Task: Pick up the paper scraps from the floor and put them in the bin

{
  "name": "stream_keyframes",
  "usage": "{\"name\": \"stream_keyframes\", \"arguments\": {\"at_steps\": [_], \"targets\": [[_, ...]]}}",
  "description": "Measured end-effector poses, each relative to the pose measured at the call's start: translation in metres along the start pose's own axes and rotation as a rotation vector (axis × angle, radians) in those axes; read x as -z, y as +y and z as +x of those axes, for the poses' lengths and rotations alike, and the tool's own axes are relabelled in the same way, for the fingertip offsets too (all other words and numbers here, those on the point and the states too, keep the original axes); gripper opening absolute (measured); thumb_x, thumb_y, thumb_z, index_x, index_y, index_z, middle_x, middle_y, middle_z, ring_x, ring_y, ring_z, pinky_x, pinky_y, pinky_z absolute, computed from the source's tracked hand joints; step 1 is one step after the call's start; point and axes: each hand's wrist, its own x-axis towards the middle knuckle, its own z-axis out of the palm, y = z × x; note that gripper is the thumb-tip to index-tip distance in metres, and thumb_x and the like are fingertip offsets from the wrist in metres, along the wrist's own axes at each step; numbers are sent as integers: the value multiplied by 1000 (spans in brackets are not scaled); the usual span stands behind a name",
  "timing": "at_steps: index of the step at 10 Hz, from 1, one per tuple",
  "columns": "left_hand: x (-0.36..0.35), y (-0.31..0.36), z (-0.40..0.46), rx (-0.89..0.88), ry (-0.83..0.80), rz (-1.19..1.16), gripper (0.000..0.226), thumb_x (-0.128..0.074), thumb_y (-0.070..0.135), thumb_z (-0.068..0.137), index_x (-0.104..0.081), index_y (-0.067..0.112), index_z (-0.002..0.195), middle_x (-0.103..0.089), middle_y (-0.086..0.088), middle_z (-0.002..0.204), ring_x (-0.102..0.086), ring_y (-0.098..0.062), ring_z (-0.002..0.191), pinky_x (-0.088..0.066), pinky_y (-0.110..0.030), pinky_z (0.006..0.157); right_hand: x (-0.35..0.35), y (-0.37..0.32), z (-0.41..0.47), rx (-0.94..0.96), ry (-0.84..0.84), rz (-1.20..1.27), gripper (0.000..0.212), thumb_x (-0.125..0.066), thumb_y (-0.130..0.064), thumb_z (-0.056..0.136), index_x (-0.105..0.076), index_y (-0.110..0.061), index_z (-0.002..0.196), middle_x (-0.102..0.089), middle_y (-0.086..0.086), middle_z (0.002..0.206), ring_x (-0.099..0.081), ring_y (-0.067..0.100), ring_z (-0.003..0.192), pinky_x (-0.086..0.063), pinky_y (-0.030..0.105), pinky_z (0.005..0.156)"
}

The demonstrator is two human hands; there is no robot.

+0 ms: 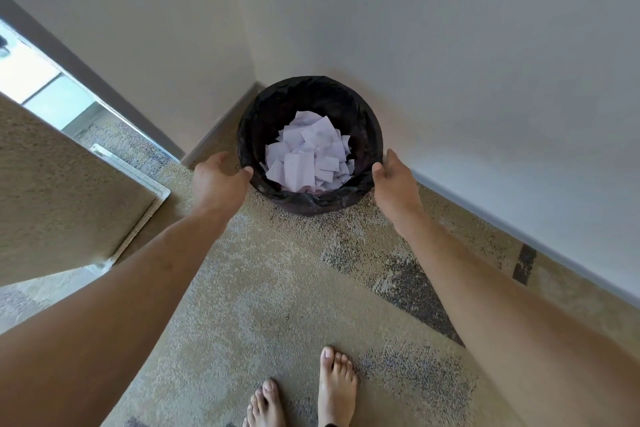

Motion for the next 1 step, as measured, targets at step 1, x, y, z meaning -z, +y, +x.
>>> {"name": "stream_keyframes", "arguments": {"at_steps": [1], "targets": [[12,10,-30,-190,69,225,62,-57,41,94,-38,17,148,-34,-5,151,-37,-25,137,-35,-44,112,-1,-2,-16,154,112,-298,43,-39,-36,101,-41,-21,141,-50,1,138,-45,20,130,-41,45,108]]}}
